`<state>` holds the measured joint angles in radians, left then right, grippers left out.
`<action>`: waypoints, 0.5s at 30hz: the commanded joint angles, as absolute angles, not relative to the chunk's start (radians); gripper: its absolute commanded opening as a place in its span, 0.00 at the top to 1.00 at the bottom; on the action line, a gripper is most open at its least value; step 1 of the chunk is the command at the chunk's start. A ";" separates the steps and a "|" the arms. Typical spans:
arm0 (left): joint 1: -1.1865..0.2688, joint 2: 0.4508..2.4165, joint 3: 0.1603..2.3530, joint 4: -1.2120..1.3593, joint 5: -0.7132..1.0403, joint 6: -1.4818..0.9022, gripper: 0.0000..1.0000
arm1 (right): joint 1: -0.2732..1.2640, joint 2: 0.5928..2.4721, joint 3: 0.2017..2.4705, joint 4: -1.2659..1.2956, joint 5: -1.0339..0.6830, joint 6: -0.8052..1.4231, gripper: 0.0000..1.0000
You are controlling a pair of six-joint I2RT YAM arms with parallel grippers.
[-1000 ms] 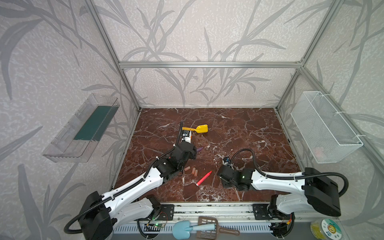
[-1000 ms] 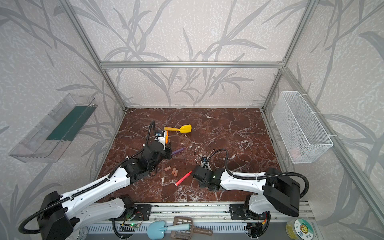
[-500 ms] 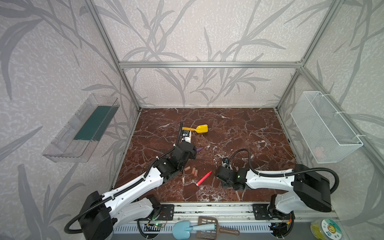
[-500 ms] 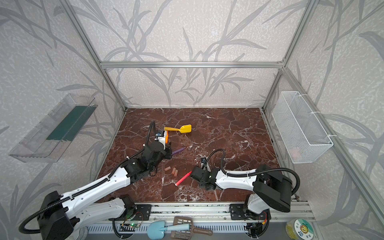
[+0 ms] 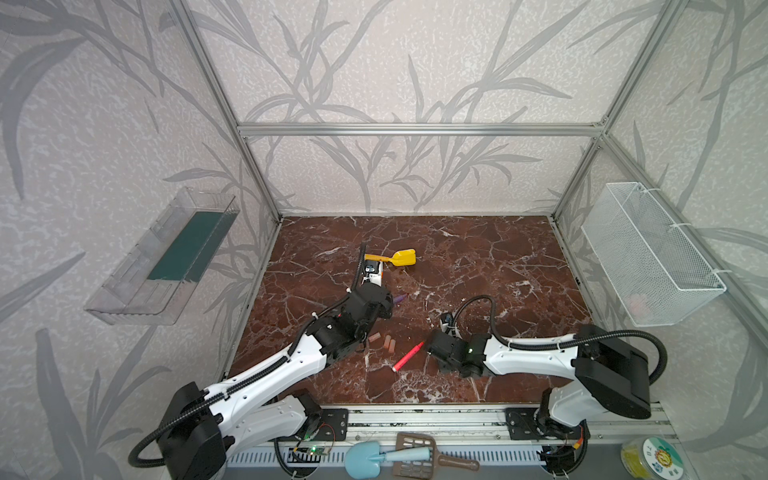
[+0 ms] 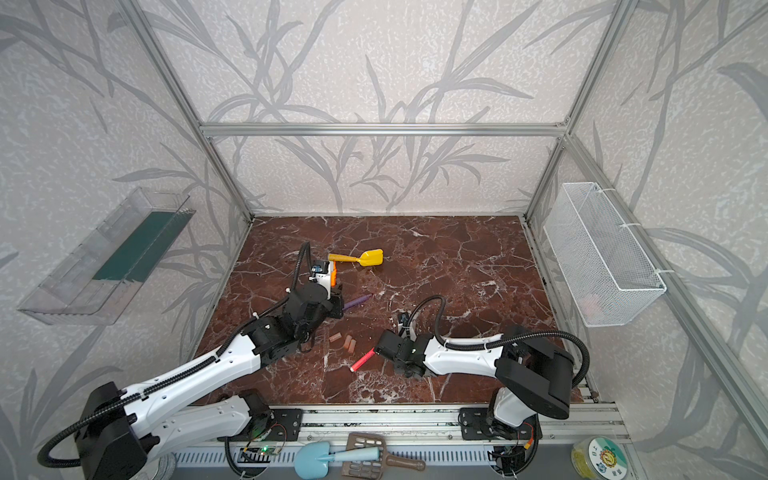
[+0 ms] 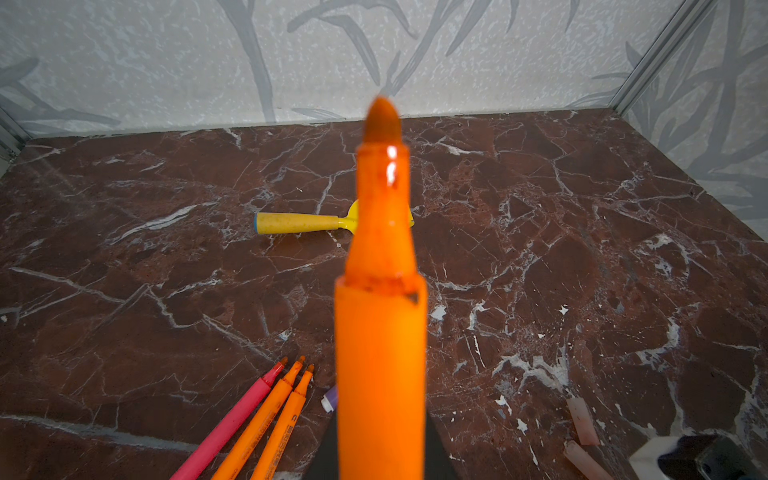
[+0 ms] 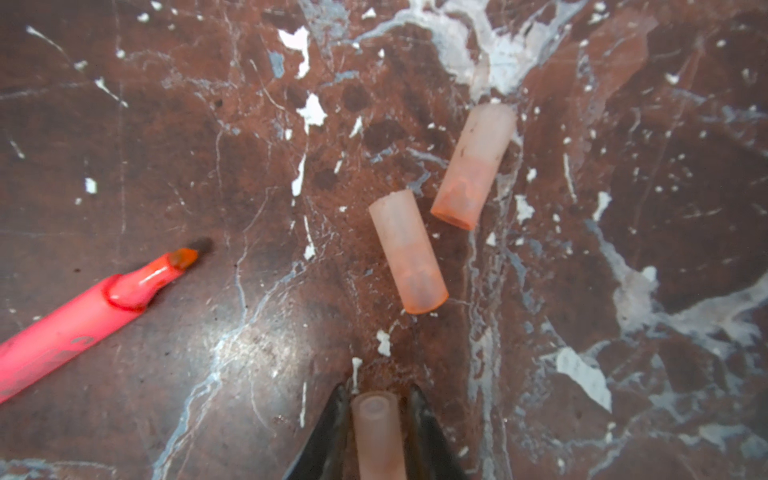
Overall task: Insert the pens into the pen caps
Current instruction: 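Lower the right gripper onto a pink pen cap and grasp it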
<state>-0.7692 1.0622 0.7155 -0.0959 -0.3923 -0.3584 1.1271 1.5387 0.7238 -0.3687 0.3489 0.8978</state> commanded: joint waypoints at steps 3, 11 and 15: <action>-0.764 1.055 0.707 -0.088 -0.405 -0.348 1.00 | 1.133 1.509 0.691 -0.384 0.367 0.924 0.81; -0.763 1.054 0.707 -0.089 -0.400 -0.350 1.00 | 1.134 1.413 0.650 -0.370 0.385 0.946 0.84; -0.763 1.053 0.707 -0.089 -0.399 -0.348 1.00 | 1.134 1.347 0.630 -0.349 0.401 0.954 0.86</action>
<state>-0.7689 1.0622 0.7155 -0.0959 -0.3920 -0.3584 1.1271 1.3960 0.6449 -0.3607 0.3622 0.9329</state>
